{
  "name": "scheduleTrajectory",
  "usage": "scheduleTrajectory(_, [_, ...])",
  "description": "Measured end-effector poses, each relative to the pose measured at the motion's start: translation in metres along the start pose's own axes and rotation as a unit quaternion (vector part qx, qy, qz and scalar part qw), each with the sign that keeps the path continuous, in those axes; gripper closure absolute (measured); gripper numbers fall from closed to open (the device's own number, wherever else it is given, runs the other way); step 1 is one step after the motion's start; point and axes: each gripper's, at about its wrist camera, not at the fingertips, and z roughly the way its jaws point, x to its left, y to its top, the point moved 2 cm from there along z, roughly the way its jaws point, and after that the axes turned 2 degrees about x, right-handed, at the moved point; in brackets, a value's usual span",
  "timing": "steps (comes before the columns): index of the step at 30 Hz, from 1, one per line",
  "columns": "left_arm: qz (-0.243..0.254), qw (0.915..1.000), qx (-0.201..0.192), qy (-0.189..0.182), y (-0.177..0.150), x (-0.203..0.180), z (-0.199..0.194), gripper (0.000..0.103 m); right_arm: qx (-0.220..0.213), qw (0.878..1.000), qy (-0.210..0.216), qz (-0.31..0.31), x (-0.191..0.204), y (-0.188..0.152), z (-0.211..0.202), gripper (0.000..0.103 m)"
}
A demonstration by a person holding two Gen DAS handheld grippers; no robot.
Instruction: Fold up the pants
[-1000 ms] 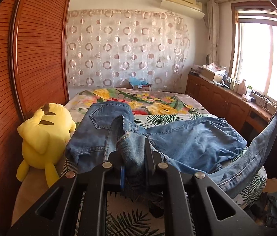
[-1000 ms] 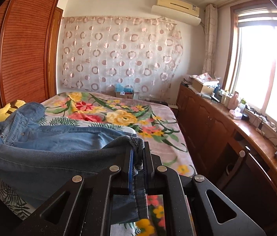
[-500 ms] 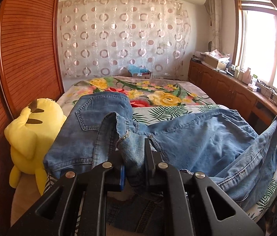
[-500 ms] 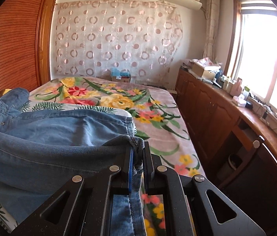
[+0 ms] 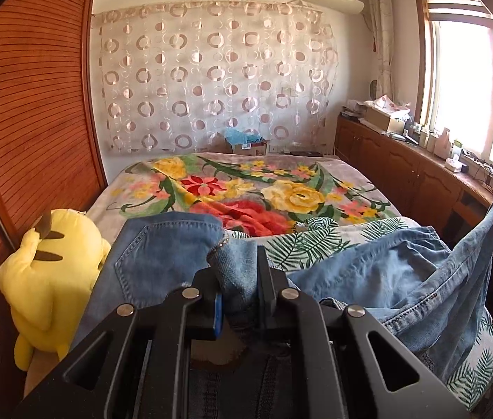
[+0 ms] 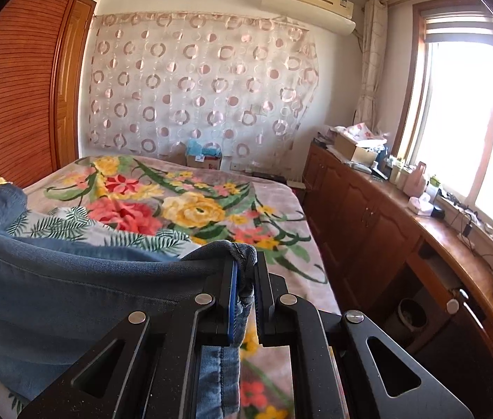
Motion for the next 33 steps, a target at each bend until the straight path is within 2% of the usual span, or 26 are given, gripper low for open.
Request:
scheduleTrajectory(6, [-0.003, 0.9996, 0.028, 0.007, 0.007, 0.003, 0.048, 0.088, 0.019, 1.000, -0.007, -0.011, 0.018, -0.008, 0.048, 0.095])
scheduleTrajectory(12, [-0.005, 0.9992, 0.036, 0.013, 0.012, 0.004, 0.070, 0.088, 0.031, 0.999, -0.007, -0.007, 0.017, -0.003, 0.074, 0.095])
scheduleTrajectory(17, [0.001, 0.9985, 0.051, 0.018, 0.010, 0.001, 0.086, 0.088, 0.058, 0.998, -0.002, -0.010, 0.017, -0.001, 0.100, 0.095])
scheduleTrajectory(24, [0.001, 0.9979, 0.062, 0.015, 0.011, 0.000, 0.092, 0.086, 0.089, 0.996, -0.002, -0.009, 0.014, 0.009, 0.120, 0.095])
scheduleTrajectory(33, [0.022, 0.9972, 0.068, 0.022, 0.010, 0.000, 0.075, 0.068, 0.105, 0.994, 0.009, 0.008, 0.011, 0.016, 0.117, 0.095])
